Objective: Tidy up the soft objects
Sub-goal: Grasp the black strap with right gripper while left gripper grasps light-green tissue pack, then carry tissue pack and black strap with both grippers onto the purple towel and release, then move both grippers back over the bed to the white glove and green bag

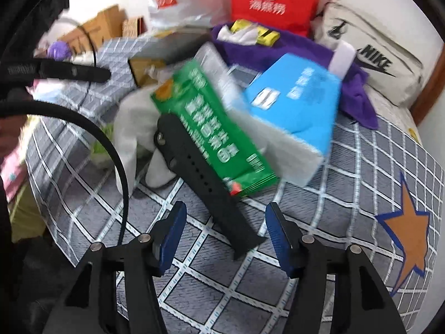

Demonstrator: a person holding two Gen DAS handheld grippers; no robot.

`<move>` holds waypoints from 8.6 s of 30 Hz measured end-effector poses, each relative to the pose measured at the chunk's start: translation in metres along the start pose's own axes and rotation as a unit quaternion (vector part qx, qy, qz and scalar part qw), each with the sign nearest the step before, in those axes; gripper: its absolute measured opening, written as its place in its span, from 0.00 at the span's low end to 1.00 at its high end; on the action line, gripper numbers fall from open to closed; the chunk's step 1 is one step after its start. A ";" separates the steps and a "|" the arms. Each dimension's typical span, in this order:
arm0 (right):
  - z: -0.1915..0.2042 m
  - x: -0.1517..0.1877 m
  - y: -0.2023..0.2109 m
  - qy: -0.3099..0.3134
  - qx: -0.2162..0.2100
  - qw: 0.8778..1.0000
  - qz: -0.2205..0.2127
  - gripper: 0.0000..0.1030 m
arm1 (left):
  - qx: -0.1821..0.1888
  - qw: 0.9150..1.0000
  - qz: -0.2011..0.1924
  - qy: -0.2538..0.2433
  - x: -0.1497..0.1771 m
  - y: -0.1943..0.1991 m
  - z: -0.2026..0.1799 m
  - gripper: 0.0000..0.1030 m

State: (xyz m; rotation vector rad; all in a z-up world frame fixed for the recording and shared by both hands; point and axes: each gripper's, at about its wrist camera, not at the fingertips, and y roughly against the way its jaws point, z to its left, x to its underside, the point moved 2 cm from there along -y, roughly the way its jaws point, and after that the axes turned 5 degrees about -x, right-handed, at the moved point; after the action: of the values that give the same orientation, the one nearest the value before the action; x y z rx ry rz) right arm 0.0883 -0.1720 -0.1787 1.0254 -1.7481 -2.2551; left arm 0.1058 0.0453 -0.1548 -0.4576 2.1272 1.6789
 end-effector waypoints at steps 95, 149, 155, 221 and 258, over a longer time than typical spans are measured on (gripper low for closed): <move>-0.082 -0.068 0.074 -0.132 -0.014 0.987 -0.092 0.20 | -0.020 0.998 -0.052 -0.035 -0.048 0.028 0.024 0.51; -0.211 -0.210 -0.097 -0.118 0.022 0.992 0.024 0.20 | -0.031 0.999 -0.017 -0.007 -0.204 -0.091 0.028 0.51; -0.212 -0.208 -0.103 -0.116 0.017 0.993 0.031 0.31 | -0.031 0.999 -0.012 -0.009 -0.206 -0.099 0.027 0.51; -0.015 -0.030 0.029 -0.058 -0.066 0.996 -0.033 0.57 | -0.060 0.997 -0.026 -0.046 -0.103 -0.004 -0.011 0.76; 0.004 -0.005 -0.004 -0.033 -0.085 0.996 -0.021 0.03 | 0.016 0.998 0.014 -0.062 -0.011 -0.007 -0.022 0.76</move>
State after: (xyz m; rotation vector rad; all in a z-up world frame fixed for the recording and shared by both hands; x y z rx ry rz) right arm 0.0910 -0.1647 -0.1792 0.9721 -1.5399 -2.4400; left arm 0.1165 0.0220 -0.1509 -0.3073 2.0767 1.6415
